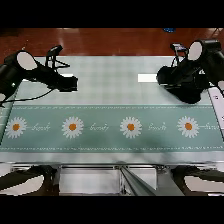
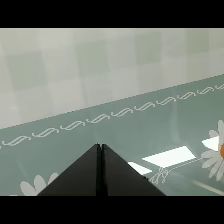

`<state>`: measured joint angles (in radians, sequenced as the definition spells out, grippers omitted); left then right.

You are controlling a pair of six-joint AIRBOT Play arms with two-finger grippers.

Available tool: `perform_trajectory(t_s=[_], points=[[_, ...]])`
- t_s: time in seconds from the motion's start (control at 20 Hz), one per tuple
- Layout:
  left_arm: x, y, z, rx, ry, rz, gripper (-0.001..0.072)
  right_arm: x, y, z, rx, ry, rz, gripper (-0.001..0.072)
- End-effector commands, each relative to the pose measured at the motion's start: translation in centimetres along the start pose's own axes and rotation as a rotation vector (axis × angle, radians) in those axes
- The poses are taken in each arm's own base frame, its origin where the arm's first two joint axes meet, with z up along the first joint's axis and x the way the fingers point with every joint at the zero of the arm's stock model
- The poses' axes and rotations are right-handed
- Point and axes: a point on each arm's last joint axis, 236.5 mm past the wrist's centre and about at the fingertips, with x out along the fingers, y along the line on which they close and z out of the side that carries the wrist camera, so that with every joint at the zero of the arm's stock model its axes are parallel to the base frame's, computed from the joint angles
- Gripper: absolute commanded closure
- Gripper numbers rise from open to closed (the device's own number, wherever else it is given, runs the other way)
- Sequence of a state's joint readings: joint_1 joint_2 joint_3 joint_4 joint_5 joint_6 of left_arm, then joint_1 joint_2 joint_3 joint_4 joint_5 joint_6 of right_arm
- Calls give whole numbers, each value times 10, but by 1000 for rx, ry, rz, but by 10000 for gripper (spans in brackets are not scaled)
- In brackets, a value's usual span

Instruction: Fold the shirts.

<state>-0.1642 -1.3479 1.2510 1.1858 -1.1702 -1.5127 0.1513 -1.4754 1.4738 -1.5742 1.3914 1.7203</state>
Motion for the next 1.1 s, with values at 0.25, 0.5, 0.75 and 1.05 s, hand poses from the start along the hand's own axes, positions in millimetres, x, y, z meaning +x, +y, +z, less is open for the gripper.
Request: perform_trajectory(t_s=[0.25,0.5,0.75,1.05], points=[[0,0,0,0,1,0,684,0,0,0,-1,0,0,689],[0,0,0,0,1,0,684,0,0,0,-1,0,0,689],[0,0,0,0,1,0,684,0,0,0,-1,0,1,689],[0,2,28,-1,-119,8,684,-7,-17,57,-39,-242,-76,689]])
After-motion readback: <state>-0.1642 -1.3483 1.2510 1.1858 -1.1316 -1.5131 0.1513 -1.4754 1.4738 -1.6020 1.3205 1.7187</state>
